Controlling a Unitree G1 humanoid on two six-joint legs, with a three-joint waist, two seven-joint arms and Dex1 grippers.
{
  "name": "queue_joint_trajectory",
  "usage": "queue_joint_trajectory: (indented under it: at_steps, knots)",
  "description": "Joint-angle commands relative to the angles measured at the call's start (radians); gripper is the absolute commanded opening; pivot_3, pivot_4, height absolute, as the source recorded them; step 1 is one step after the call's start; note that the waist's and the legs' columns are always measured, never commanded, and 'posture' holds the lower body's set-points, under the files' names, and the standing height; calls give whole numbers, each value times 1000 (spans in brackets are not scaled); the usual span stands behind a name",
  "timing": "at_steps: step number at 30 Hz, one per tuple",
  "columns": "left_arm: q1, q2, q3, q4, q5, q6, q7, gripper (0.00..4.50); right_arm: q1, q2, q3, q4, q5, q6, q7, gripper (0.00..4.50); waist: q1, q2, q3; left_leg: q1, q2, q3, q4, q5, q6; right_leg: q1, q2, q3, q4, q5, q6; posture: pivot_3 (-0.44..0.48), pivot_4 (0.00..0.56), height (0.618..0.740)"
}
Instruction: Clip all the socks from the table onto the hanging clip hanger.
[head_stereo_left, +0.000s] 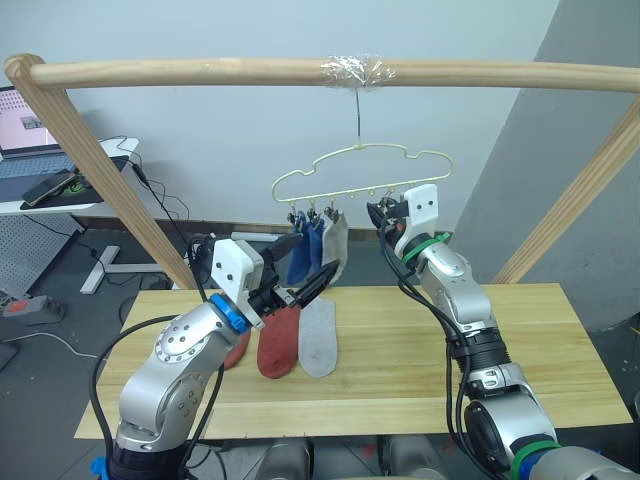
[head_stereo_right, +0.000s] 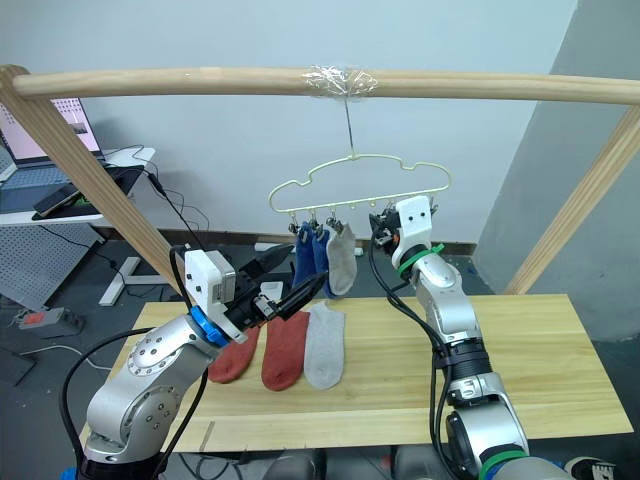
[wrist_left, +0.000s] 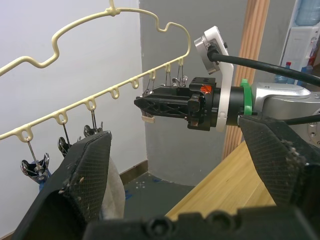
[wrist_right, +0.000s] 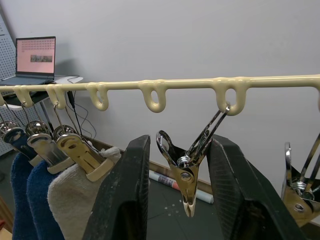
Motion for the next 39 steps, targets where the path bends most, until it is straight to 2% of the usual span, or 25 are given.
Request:
queue_joint_trajectory:
  at_steps: [1, 3, 4, 6, 9, 24, 29, 39]
  knots:
    - [-8, -3, 1, -40, -10, -7, 1, 4500, -29, -1, -15, -8, 11, -21, 1, 1694, 0, 0, 0, 0, 0, 0, 0, 0, 0, 0, 0, 0, 0, 0, 0, 87, 76, 740]
    - [-8, -3, 1, -41, -10, -6, 1, 4500, -29, 0, -17, -6, 13, -17, 1, 1694, 0, 0, 0, 0, 0, 0, 0, 0, 0, 0, 0, 0, 0, 0, 0, 87, 76, 740]
    - [-8, -2, 1, -40, -9, -7, 2, 4500, -29, 1, -17, -5, 15, -15, 1, 1530, 0, 0, 0, 0, 0, 0, 0, 0, 0, 0, 0, 0, 0, 0, 0, 89, 76, 740]
    - [-9, -2, 2, -41, -8, -7, 3, 4500, -31, 4, -23, -2, 20, -12, -3, 1145, 0, 0, 0, 0, 0, 0, 0, 0, 0, 0, 0, 0, 0, 0, 0, 89, 77, 740]
    - [-8, -2, 2, -43, -10, -5, 4, 4500, -36, 5, -26, 2, 26, -13, -7, 193, 0, 0, 0, 0, 0, 0, 0, 0, 0, 0, 0, 0, 0, 0, 0, 88, 78, 740]
    - [-10, -3, -5, -33, -7, -6, -2, 4500, -22, 5, -25, -22, 24, 4, -5, 165, 0, 0, 0, 0, 0, 0, 0, 0, 0, 0, 0, 0, 0, -2, 3, 82, 86, 740]
    - [-10, -1, -4, -33, -6, -7, -5, 4500, -35, 7, -23, -12, 18, -9, -9, 1757, 0, 0, 0, 0, 0, 0, 0, 0, 0, 0, 0, 0, 0, -2, 3, 83, 84, 740]
    - [-7, -1, -5, -36, -4, -6, -9, 4500, -44, 13, -17, -3, 13, -18, -11, 1757, 0, 0, 0, 0, 0, 0, 0, 0, 0, 0, 0, 0, 0, -2, 3, 88, 76, 740]
